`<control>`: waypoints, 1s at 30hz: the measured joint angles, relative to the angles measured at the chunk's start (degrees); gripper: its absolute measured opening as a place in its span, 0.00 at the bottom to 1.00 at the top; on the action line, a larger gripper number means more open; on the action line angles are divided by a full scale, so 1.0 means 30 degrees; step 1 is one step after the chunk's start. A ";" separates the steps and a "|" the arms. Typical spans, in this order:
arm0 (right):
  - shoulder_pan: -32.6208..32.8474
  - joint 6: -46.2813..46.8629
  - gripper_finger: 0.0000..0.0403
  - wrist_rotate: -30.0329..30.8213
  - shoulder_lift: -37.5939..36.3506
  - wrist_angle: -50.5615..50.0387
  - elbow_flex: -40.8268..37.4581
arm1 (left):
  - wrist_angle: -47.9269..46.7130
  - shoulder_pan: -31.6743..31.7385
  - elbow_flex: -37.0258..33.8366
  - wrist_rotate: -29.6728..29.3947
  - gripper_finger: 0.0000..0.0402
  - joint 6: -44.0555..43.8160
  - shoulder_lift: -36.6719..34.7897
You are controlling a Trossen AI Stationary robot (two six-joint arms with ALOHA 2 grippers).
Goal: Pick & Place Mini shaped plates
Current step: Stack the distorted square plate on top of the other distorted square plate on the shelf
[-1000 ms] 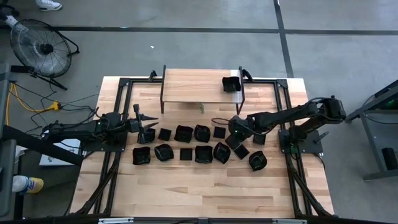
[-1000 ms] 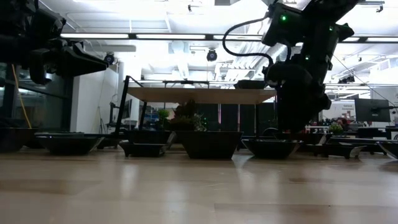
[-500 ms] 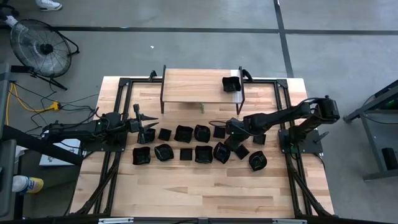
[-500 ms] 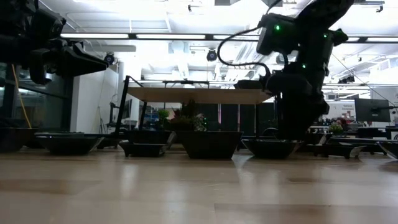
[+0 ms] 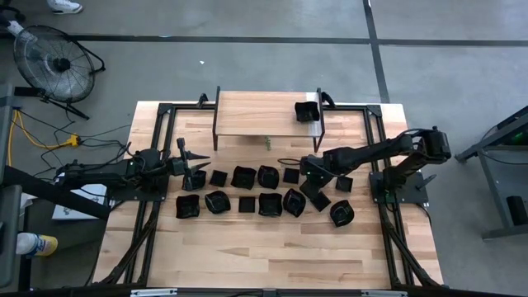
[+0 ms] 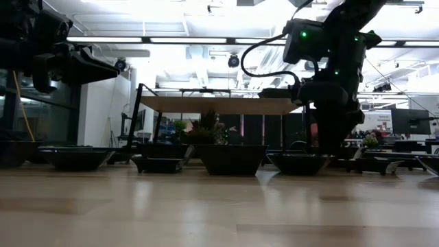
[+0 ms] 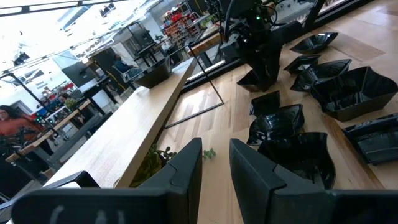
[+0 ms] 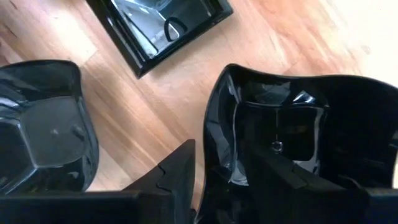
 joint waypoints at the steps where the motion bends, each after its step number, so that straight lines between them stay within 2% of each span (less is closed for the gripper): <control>1: 0.0000 0.0000 0.32 0.0003 0.0000 -0.0016 0.0000 | 0.0002 0.0001 0.0000 0.0000 0.20 0.0000 0.0000; 7: 0.0000 -0.0007 0.26 -0.0010 0.0000 -0.0259 0.0000 | 0.0004 0.0002 0.0000 0.0000 0.20 0.0000 0.0000; 18: 0.0000 -0.0238 0.02 -0.0512 0.0000 -0.0244 0.0000 | -0.0003 -0.0003 0.0000 0.0000 0.20 0.0000 0.0000; 30: 0.0015 -0.1051 0.00 -0.1776 -0.0044 -0.1651 0.1257 | 0.0004 -0.0001 -0.0005 0.0000 0.20 0.0000 -0.0001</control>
